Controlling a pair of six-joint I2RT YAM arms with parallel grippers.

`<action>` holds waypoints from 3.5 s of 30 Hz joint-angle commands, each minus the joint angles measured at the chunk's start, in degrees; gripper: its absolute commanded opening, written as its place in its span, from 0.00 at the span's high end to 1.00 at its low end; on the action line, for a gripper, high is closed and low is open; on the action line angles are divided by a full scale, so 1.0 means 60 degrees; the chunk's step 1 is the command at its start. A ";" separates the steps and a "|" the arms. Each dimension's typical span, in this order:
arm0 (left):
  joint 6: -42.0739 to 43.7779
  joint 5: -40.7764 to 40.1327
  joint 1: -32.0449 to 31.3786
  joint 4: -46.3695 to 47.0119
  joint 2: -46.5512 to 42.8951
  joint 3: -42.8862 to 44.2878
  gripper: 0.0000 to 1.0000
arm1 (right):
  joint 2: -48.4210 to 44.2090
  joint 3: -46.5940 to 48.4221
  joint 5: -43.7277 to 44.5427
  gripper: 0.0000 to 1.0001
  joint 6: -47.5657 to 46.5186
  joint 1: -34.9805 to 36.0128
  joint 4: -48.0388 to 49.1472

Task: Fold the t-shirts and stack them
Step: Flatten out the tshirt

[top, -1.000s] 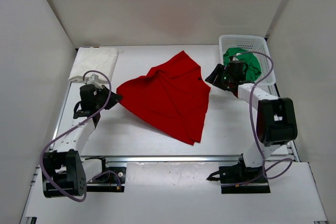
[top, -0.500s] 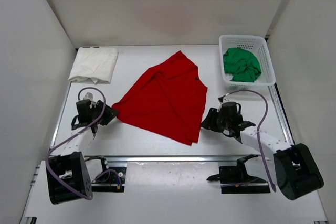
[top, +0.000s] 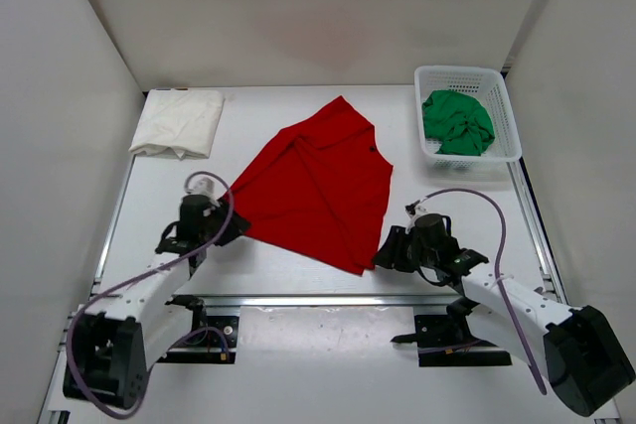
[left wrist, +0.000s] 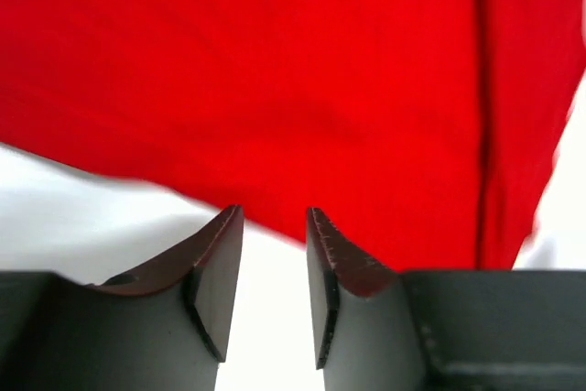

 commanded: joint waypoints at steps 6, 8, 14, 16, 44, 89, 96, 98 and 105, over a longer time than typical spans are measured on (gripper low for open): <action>-0.0800 0.0321 -0.1598 0.1512 0.1970 -0.0238 0.50 | 0.0640 -0.0200 -0.0301 0.70 0.0753 0.0693 0.0230; -0.0814 0.0190 -0.1481 0.1745 0.2306 -0.0267 0.50 | 0.0917 -0.0156 -0.0360 0.77 0.0681 0.0606 0.0449; -0.1122 0.0220 -0.1100 0.2741 0.3287 -0.0165 0.77 | 0.0921 0.0370 0.0150 1.00 0.0418 0.0431 0.0365; -0.1210 0.0074 -0.0910 0.2990 0.3755 0.0112 0.84 | 0.0511 0.0634 0.0429 1.00 0.0155 0.0197 -0.0176; 0.0035 -0.1745 -0.1361 0.0601 0.6137 0.5542 0.90 | -0.1779 0.1969 0.0888 0.99 -0.0901 -0.1591 -0.2159; -0.3173 -0.1275 -0.1114 0.2435 0.1340 -0.1615 0.70 | -0.1206 0.1426 0.0094 1.00 -0.1194 -0.1138 -0.1175; -0.2983 -0.1290 -0.0851 0.2464 0.1342 -0.1119 0.97 | -0.1264 0.1470 0.0226 1.00 -0.1180 -0.1224 -0.1380; -0.2575 -0.1290 -0.0762 0.2042 0.1269 -0.0652 1.00 | -0.1279 0.1674 0.0285 1.00 -0.1209 -0.1269 -0.1483; -0.1169 -0.0208 -0.0250 0.0037 0.0974 0.3258 1.00 | -0.0899 0.4046 0.0579 0.99 -0.1706 -0.1868 -0.2362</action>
